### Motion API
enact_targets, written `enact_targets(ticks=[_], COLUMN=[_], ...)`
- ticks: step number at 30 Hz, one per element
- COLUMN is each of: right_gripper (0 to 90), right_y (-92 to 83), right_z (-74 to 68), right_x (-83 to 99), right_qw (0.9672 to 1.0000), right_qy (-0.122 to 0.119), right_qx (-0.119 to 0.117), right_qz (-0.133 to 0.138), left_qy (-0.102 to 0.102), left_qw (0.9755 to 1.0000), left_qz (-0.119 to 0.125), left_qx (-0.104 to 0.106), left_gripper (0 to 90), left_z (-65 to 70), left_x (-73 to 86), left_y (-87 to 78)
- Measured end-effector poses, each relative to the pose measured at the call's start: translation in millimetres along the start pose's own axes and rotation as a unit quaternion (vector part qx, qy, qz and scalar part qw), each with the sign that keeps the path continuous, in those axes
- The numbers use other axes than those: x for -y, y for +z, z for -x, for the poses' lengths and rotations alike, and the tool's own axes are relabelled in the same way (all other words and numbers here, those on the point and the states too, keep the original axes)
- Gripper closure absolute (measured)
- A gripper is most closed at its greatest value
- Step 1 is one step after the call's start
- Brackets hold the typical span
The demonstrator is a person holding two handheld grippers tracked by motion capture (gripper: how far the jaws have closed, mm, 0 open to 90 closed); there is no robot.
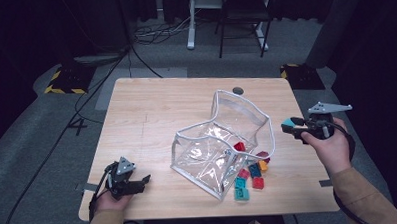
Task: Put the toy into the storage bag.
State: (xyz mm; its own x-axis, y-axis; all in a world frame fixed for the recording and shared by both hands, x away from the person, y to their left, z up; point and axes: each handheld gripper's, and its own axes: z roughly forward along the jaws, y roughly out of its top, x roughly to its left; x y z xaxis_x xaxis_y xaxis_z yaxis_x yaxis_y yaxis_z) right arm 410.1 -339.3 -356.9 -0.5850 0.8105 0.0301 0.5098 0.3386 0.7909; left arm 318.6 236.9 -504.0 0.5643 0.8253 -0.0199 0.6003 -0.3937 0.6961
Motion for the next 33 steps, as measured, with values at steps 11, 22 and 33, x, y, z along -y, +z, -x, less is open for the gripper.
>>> enact_targets(ticks=[11,22,33], right_gripper=[48.4,48.5,48.5], right_y=[-17.1,-23.1,-13.5], right_z=[-6.4,-28.1,-51.5], right_x=[-28.5,-58.0,-79.4], right_qw=[0.9995,0.9981,0.9962], right_qy=[-0.003,-0.013,-0.031], right_qx=[-0.011,-0.039,-0.065], right_qz=[0.03,0.046,0.05], left_qy=[0.0,0.0,-0.001], left_qw=[1.0,1.0,1.0], left_qz=[-0.001,-0.001,-0.001], left_qx=[0.0,0.0,0.001], left_gripper=[24.1,24.1,24.1], left_z=[-0.1,-0.1,0.0], left_x=[-0.1,-0.1,0.0], left_y=[-0.1,-0.1,-0.2])
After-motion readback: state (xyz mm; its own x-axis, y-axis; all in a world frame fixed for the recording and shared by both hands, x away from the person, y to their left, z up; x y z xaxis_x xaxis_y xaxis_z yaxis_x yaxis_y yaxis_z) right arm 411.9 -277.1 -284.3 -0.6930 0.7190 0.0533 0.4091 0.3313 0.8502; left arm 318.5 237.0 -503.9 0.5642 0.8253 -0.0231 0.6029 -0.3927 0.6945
